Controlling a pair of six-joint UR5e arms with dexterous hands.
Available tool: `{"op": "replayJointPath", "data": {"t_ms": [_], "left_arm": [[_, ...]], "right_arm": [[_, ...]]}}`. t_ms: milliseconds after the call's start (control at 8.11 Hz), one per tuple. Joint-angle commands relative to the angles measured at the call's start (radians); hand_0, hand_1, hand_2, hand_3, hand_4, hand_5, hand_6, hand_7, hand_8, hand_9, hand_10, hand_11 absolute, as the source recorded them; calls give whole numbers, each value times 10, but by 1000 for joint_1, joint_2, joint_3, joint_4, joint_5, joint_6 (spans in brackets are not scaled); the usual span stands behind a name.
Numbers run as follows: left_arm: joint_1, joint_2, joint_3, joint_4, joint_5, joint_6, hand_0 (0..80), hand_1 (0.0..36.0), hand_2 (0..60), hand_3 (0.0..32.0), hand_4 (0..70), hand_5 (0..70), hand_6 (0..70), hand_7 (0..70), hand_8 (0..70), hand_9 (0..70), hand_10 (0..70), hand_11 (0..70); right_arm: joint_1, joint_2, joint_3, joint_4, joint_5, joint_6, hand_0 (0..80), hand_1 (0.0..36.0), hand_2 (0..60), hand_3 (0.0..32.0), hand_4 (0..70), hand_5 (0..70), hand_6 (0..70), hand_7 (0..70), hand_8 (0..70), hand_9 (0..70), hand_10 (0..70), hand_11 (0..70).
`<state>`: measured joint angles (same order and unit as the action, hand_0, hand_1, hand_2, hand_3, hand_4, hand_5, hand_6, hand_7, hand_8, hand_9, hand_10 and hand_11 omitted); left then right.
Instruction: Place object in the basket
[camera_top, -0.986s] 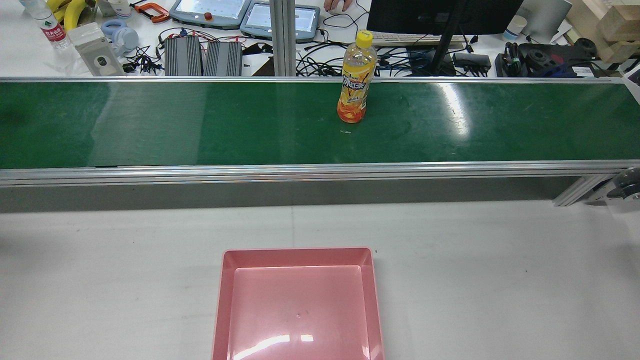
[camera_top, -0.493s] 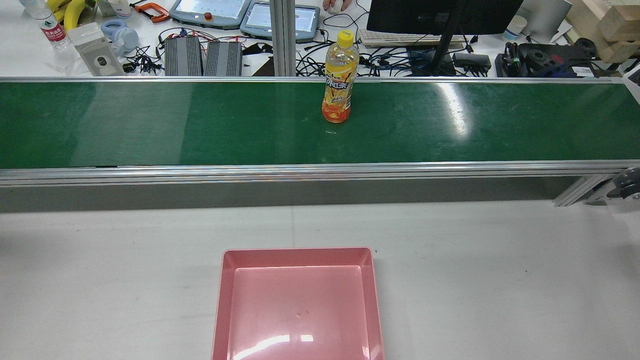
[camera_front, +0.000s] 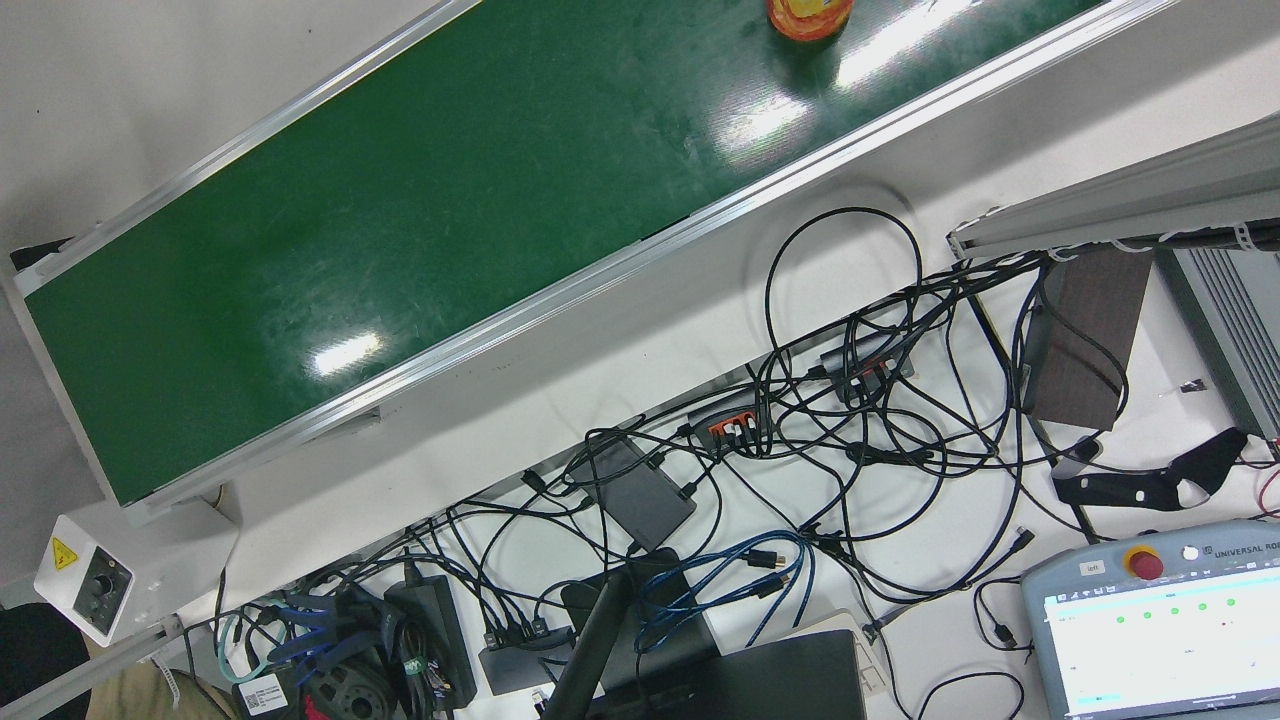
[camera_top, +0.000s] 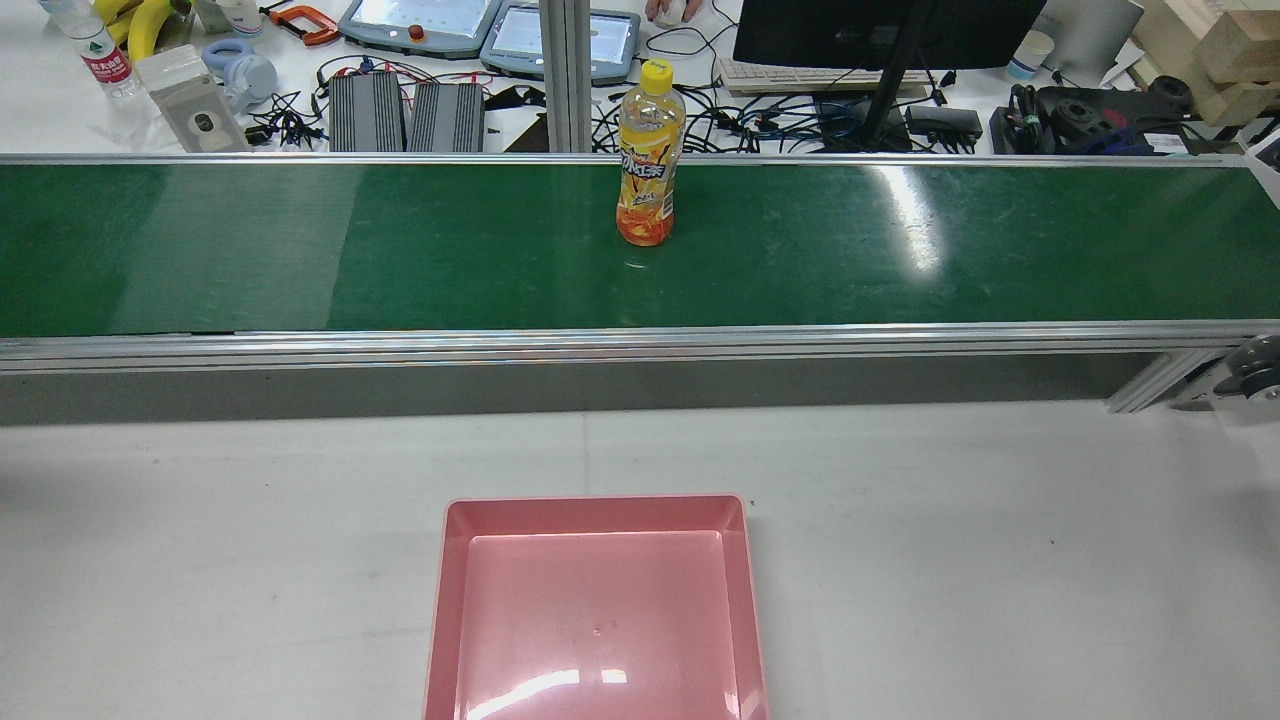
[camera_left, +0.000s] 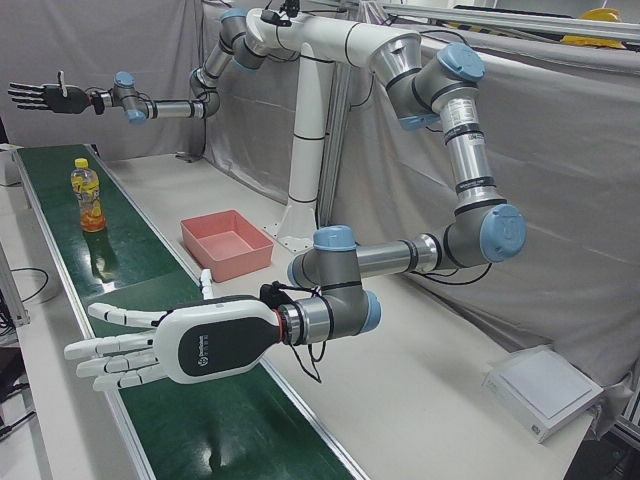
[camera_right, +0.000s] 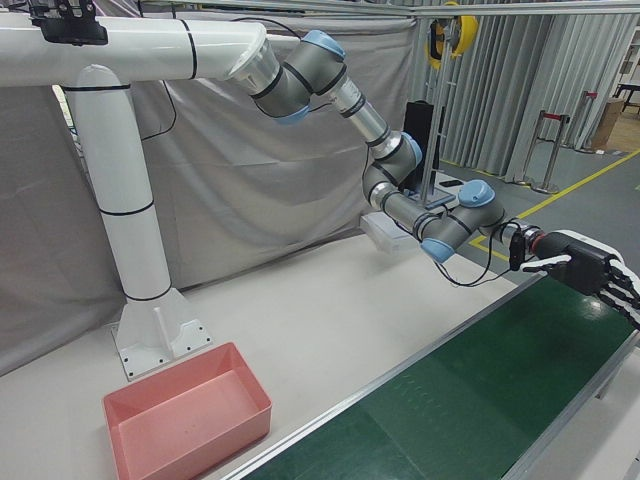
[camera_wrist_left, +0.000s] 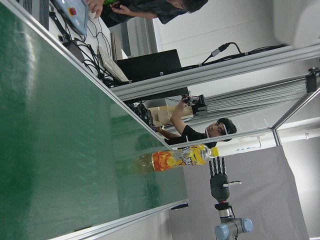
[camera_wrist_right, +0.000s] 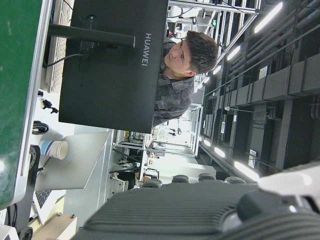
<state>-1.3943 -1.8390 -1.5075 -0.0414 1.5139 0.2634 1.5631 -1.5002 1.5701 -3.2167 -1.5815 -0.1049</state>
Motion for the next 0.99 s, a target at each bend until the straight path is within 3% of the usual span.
{"op": "replayJointPath", "data": {"t_ms": [0, 863], "left_arm": [[46, -28, 1, 17, 2, 2, 632, 26, 0, 58, 259, 148, 52, 22, 55, 65, 71, 118], [60, -75, 15, 20, 0, 3, 609, 15, 0, 64, 249, 139, 52, 17, 57, 68, 72, 117]], "right_arm": [[0, 0, 1, 0, 0, 1, 0, 0, 0, 0, 0, 0, 0, 0, 0, 0, 0, 0], [0, 0, -1, 0, 0, 1, 0, 0, 0, 0, 0, 0, 0, 0, 0, 0, 0, 0]]}}
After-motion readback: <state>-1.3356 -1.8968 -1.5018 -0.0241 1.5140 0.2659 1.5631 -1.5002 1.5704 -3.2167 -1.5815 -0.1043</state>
